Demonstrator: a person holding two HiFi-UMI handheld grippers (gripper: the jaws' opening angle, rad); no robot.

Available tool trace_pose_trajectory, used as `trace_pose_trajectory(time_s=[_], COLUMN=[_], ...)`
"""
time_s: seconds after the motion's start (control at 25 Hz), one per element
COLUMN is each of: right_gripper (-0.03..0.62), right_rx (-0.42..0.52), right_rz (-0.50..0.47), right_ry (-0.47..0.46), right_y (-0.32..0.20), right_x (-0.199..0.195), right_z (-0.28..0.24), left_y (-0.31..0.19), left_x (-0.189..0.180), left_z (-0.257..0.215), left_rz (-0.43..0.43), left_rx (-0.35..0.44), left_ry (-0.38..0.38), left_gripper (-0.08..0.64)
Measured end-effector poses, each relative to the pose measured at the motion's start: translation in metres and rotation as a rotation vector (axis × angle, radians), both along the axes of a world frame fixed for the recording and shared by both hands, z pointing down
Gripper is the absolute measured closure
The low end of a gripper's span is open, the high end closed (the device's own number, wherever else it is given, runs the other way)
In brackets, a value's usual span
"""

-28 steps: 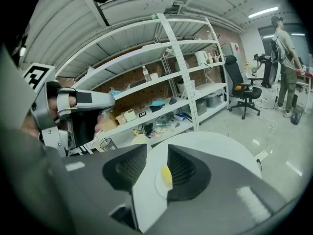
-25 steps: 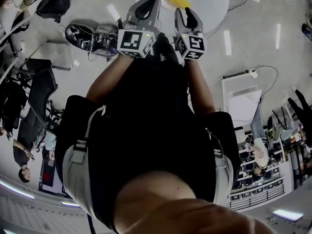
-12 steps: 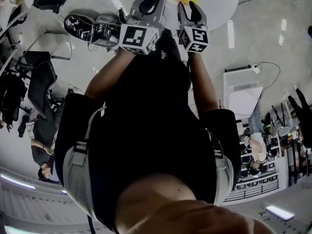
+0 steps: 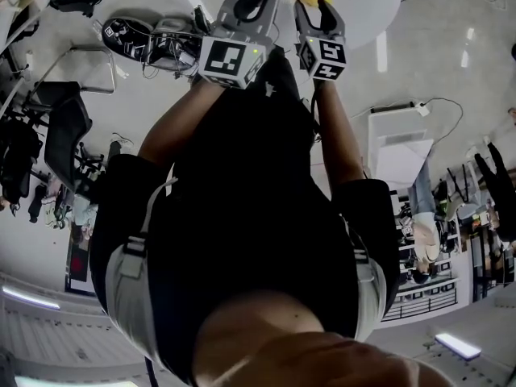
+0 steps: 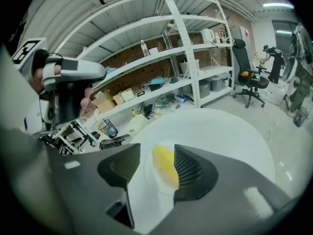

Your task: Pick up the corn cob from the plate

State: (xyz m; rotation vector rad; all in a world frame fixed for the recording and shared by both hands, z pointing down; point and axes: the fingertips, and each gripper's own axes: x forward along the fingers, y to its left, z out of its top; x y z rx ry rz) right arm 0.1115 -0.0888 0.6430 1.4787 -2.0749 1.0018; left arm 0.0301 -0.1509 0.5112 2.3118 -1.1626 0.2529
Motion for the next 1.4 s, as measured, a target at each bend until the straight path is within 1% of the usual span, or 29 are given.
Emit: trace_pose_trajectory(time_s=[0.2, 0.64, 0.92, 1.4], right_gripper=[0.353, 0.328, 0.322, 0.315], right_rx=[-0.035, -0.1, -0.115, -0.116], right_rz=[-0.016, -0.101, -0.19, -0.352], right_ry=[0.039, 0.138, 0.226, 0.336], right_y=[0.0, 0.004, 0.0, -0.002], right_x=[0.002, -0.002, -0.001, -0.009], right_z=[0.015, 0.041, 0.051, 0.068], left_y=[-0.001, -0.003, -0.007, -0.013], left_x=[-0.002, -0.012, -0.016, -0.022], left_z=[0.007, 0.02, 0.026, 0.03], left_rz=[0.01, 0.01, 0.01, 0.002], left_rx=[-0.014, -0.046, -0.053, -0.063], left_ry=[-0.002, -0.003, -0.01, -0.009], left_gripper=[0.554, 0.554, 0.554, 0.554])
